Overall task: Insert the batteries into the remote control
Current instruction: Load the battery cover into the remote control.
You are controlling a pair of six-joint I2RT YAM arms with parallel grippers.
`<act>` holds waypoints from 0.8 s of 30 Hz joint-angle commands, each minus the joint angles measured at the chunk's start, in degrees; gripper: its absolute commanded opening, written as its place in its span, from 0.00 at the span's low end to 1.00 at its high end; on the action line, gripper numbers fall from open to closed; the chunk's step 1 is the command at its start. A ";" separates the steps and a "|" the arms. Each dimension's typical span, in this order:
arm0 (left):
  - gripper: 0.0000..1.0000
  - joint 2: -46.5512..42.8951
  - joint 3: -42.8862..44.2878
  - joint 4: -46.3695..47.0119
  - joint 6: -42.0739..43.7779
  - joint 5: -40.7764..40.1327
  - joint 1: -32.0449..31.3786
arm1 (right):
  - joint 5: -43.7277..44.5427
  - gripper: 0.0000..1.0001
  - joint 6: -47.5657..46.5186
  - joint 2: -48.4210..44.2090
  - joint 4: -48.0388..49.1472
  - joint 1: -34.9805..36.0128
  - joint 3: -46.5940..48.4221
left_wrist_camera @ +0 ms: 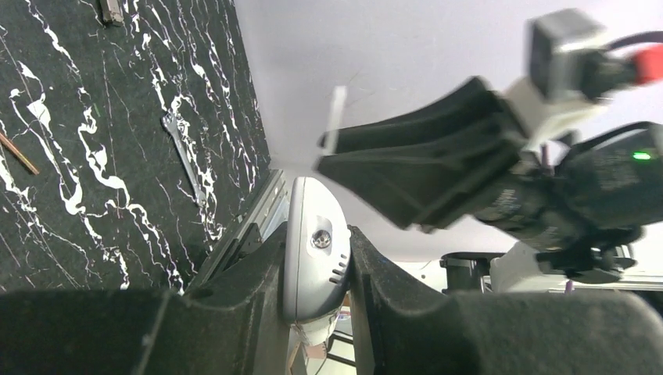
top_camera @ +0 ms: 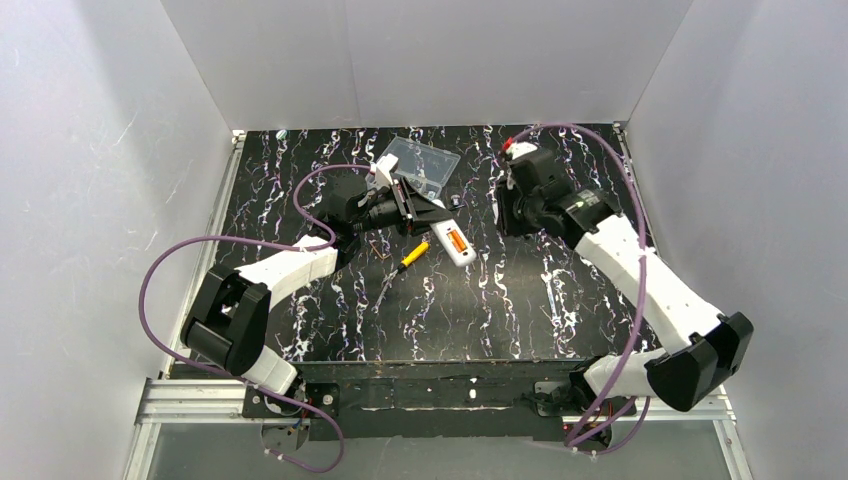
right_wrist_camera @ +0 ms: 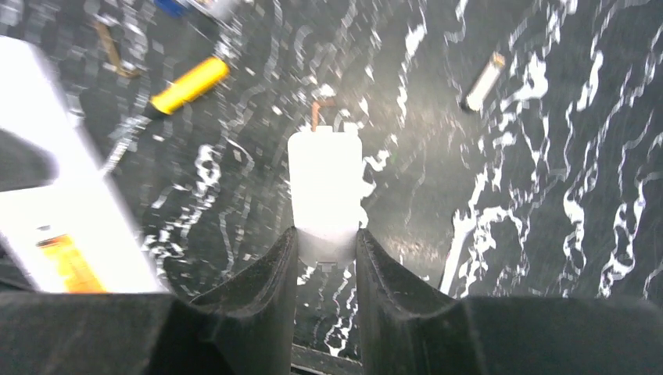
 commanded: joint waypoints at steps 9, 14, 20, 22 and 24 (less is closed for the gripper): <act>0.00 -1.44 1.31 4.21 -0.24 1.22 0.23 | -14.99 0.30 -6.52 5.02 -12.61 4.76 21.92; 0.00 -1.46 1.20 4.15 -0.15 1.14 0.26 | -16.12 0.29 -6.48 8.40 -15.88 7.90 26.07; 0.00 -1.73 0.89 3.69 0.11 1.13 0.25 | -16.24 0.28 -6.76 12.46 -21.67 10.86 29.39; 0.00 -1.68 0.75 3.60 0.16 1.13 0.21 | -15.31 0.27 -6.61 13.02 -22.75 11.39 29.67; 0.00 -1.82 0.70 3.61 0.30 1.04 0.24 | -14.65 0.28 -6.38 13.45 -23.29 11.62 29.89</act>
